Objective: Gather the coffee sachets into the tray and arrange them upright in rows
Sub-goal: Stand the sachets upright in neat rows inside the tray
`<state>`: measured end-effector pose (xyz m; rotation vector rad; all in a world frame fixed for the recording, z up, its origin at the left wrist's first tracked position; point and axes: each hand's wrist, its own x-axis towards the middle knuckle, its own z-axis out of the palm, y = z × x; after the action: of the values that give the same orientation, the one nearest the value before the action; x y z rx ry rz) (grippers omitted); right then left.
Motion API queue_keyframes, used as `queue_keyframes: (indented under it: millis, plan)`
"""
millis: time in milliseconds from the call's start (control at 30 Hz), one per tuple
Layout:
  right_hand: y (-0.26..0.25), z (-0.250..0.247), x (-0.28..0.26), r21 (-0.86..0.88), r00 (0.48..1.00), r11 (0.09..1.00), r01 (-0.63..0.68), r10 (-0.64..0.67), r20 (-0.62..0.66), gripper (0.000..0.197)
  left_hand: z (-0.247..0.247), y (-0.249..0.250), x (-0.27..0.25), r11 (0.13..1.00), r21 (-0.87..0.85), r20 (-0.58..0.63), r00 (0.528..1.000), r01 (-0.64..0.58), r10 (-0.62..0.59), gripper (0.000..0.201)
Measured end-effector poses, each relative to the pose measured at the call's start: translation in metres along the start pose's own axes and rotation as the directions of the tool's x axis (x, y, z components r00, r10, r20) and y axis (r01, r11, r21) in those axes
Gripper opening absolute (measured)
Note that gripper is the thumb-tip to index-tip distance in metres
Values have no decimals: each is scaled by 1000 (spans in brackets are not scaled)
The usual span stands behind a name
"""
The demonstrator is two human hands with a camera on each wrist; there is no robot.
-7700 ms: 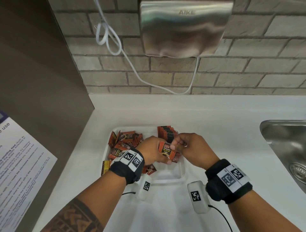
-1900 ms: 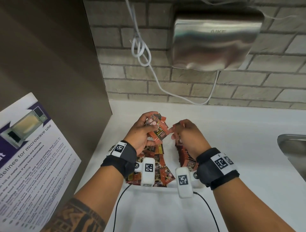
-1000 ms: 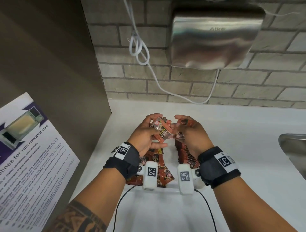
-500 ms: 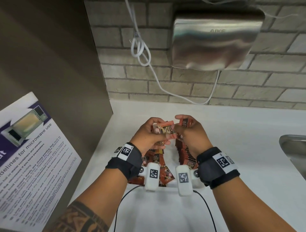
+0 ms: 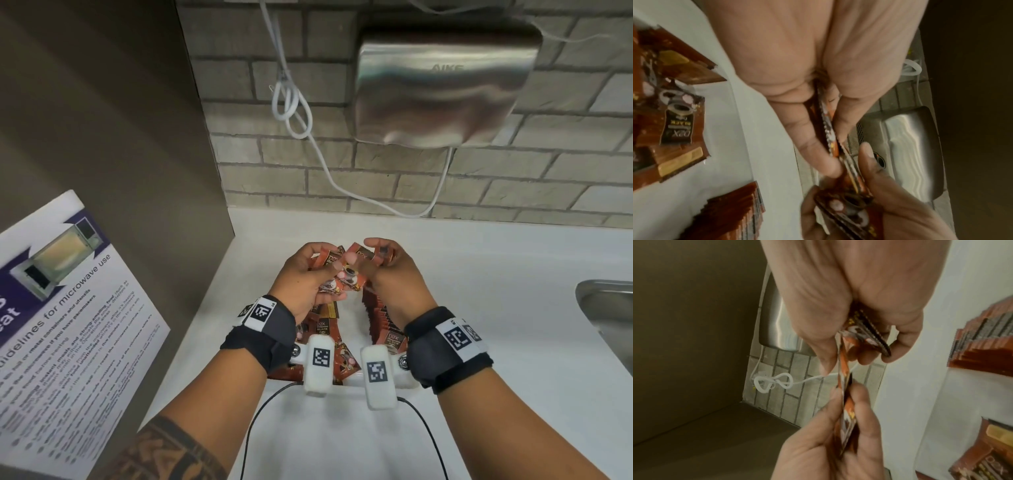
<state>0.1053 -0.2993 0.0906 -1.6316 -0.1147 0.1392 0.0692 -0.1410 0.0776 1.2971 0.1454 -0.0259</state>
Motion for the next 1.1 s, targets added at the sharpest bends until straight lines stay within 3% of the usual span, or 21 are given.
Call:
queue_keyframes:
  millis: [100,167,267,367,467,667,867,1000,1100]
  plan:
    - [-4,5,-6,71,995,997,-31,24,96,40,1,-1,0,999,-36,1,1000,-11,11,19]
    - [-8,2,-6,111,998,993,-36,29,62,35,-3,0,0,997,-73,6,1000,4,-3,29]
    - [-11,-6,-1,194,996,977,-85,84,15,45,-8,3,0,999,-43,-17,1000,-15,14,41]
    - [-9,-5,-1,139,997,988,-70,68,21,41,-7,4,-2,999,5,-33,998,-54,55,41]
    - [-5,3,-6,85,989,992,-91,80,128,48,-4,1,-3,997,28,-14,997,-77,78,42]
    - [-10,-1,-9,200,987,974,-110,83,140,40,-5,2,-3,998,-29,-12,999,-52,52,27]
    - [-12,-8,-6,246,994,964,-104,96,46,38,-11,5,0,998,-27,-140,989,-59,55,21]
    - [-12,-9,-7,171,996,983,-71,60,66,31,-20,10,1,973,186,-73,986,-137,153,13]
    - [-11,-10,-7,-18,978,998,-61,63,197,50,-20,15,-1,863,434,99,966,-259,240,25]
